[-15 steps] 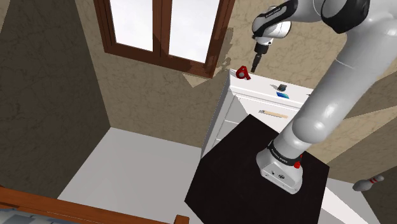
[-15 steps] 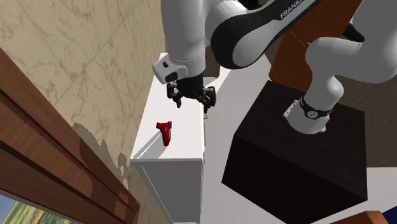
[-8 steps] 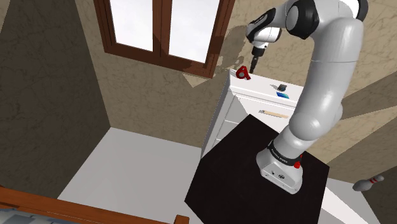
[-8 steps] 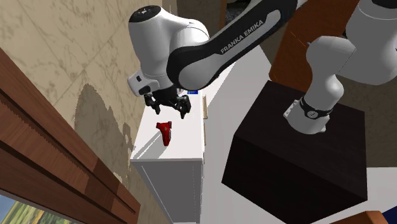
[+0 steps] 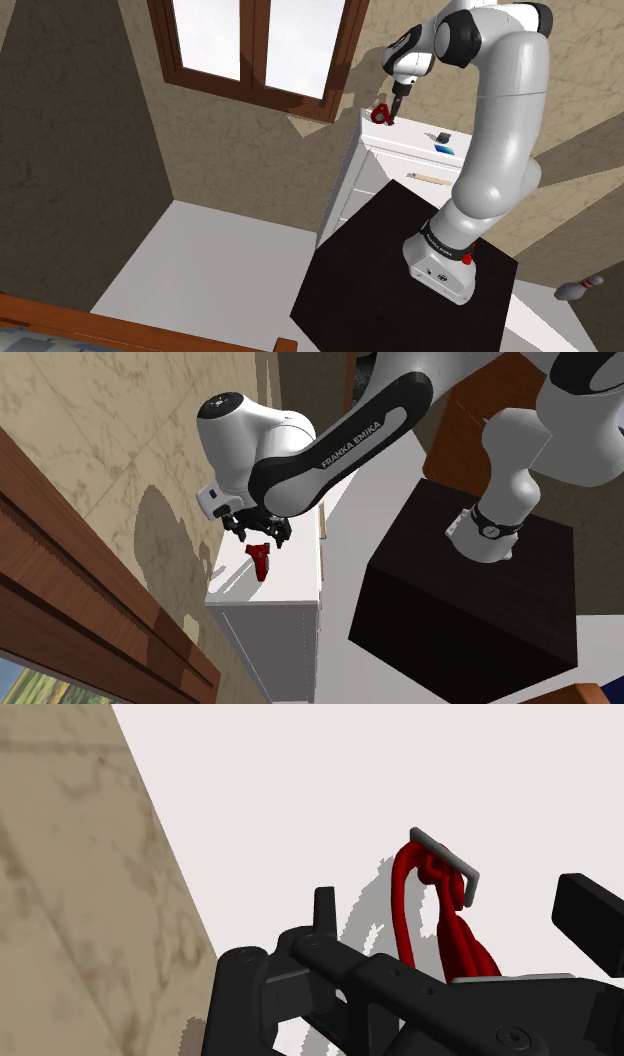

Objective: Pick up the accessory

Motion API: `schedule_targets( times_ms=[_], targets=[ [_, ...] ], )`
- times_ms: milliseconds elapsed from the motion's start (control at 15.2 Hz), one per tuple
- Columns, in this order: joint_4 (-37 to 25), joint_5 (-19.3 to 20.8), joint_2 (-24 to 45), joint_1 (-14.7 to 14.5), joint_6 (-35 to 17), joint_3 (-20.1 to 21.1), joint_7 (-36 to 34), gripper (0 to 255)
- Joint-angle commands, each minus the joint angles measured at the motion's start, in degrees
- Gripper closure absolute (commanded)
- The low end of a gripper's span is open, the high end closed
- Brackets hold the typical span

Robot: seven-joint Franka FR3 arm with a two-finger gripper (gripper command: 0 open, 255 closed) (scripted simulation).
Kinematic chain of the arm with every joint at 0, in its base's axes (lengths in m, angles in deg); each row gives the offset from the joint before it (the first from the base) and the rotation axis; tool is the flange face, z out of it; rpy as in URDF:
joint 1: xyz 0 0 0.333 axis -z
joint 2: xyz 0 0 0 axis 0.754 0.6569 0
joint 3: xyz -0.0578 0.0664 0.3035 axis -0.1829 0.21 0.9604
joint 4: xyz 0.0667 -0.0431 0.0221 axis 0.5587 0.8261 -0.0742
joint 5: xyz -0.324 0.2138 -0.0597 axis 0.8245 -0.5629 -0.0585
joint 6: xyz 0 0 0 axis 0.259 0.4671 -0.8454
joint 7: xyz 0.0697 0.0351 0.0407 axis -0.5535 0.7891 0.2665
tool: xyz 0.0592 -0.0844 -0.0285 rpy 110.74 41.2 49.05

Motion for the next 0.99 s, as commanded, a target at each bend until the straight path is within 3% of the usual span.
schedule_targets(
  times_ms=[0,132,198,924],
  targets=[
    [0.41,-0.68,1.04,0.29,-1.37,0.5,0.26,0],
    [0.42,-0.67,1.04,0.29,-1.37,0.5,0.26,0],
    [0.5,-0.64,0.97,0.26,-1.38,0.48,0.26,255],
    [0.14,-0.1,0.12,-0.02,-0.26,0.07,-0.01,255]
  ],
)
